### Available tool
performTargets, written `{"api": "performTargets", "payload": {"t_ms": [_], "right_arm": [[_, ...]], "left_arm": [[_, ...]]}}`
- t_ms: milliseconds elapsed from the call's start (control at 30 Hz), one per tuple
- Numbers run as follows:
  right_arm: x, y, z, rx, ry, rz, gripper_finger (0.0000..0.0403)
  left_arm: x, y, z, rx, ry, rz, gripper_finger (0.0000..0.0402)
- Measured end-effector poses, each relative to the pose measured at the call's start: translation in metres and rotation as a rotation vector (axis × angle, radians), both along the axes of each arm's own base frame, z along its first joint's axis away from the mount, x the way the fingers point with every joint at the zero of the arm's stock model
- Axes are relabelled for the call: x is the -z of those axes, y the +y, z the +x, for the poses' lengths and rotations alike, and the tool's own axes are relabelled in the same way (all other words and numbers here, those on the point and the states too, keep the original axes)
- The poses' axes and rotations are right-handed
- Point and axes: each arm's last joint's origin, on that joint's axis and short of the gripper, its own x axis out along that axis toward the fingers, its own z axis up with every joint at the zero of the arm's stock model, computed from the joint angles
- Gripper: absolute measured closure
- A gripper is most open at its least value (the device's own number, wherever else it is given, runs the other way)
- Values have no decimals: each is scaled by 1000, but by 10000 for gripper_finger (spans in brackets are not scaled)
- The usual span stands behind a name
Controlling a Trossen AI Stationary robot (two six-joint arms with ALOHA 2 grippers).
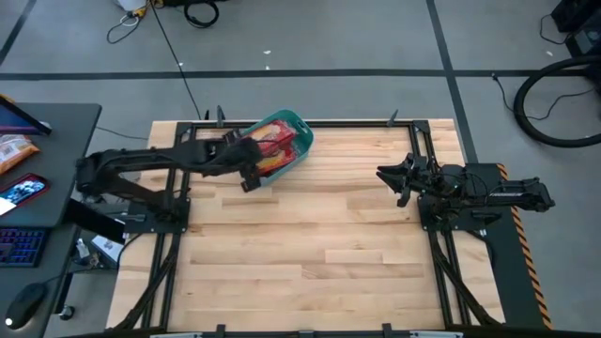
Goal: Sort popcorn bags into baskets
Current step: Return to Home Position
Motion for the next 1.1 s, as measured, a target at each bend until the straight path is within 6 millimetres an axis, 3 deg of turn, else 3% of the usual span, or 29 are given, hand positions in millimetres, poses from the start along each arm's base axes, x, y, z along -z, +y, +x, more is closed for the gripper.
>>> {"api": "performTargets", "payload": {"t_ms": [333,667,900,1100], "right_arm": [[0,0,0,0,0,0,291],[0,0,0,0,-2,4,291],[-11,0,-1,-13,-171,149,291],[-13,0,-1,-14,-194,137,291]], "left_arm": [[33,-22,-15,122,-516,-28,331],[83,-29,-34,194,-784,79,332],[85,-24,-60,212,-868,96,332],[90,-27,-83,250,-931,154,358]]}}
